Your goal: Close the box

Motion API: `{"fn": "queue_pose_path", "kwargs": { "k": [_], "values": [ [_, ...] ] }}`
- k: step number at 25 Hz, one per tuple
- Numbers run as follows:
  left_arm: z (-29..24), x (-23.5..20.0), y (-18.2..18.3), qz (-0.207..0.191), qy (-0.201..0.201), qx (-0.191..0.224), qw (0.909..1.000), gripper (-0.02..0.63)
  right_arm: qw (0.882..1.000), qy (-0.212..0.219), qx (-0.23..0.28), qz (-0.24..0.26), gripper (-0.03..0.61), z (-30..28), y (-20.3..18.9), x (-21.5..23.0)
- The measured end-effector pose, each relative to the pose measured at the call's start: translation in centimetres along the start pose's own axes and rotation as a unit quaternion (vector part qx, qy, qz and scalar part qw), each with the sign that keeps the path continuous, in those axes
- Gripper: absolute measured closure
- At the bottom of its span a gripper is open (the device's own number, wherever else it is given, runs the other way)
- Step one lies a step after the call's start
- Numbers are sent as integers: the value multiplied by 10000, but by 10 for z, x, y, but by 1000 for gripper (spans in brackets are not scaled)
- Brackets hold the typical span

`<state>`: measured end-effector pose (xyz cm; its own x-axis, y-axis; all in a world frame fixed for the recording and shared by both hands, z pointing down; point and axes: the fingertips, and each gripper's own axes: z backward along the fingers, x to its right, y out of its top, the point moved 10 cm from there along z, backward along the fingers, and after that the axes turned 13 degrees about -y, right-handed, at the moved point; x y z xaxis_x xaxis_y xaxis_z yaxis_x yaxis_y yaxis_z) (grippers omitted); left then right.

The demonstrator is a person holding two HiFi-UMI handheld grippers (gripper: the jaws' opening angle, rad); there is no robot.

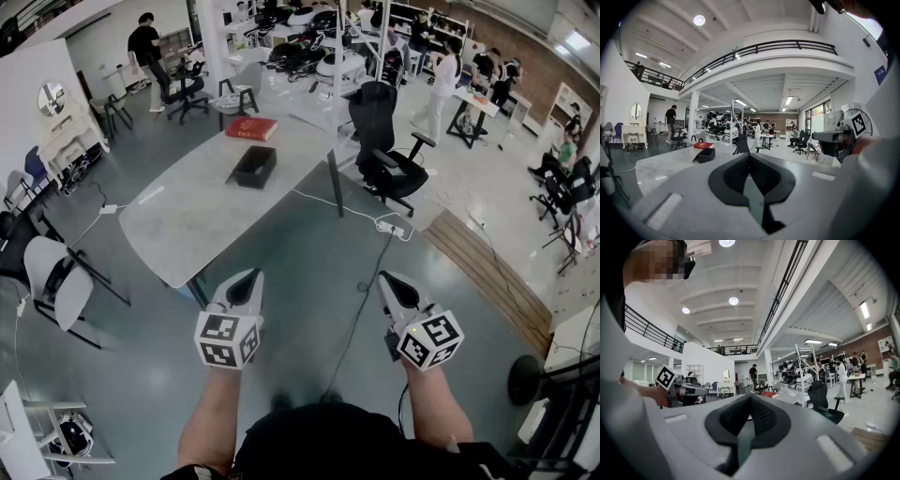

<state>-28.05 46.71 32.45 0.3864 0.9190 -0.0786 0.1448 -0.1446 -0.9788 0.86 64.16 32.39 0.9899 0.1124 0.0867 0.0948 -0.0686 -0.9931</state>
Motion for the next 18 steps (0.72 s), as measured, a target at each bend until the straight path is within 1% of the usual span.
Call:
{"fn": "queue_pose_path", "kwargs": {
  "k": [12,15,18],
  "values": [
    [-21,40,-3,-39,-52,-84,9999,617,9999,-102,98,-52,578,35,-8,40],
    [-30,55,-2,-61,-89,-102,9999,617,9996,-193,78,167,577,48,-13,52],
    [-34,71,-2,-42,-92,-103,9999,617,9994,-170,52,308,577,65,-18,60]
  ]
}}
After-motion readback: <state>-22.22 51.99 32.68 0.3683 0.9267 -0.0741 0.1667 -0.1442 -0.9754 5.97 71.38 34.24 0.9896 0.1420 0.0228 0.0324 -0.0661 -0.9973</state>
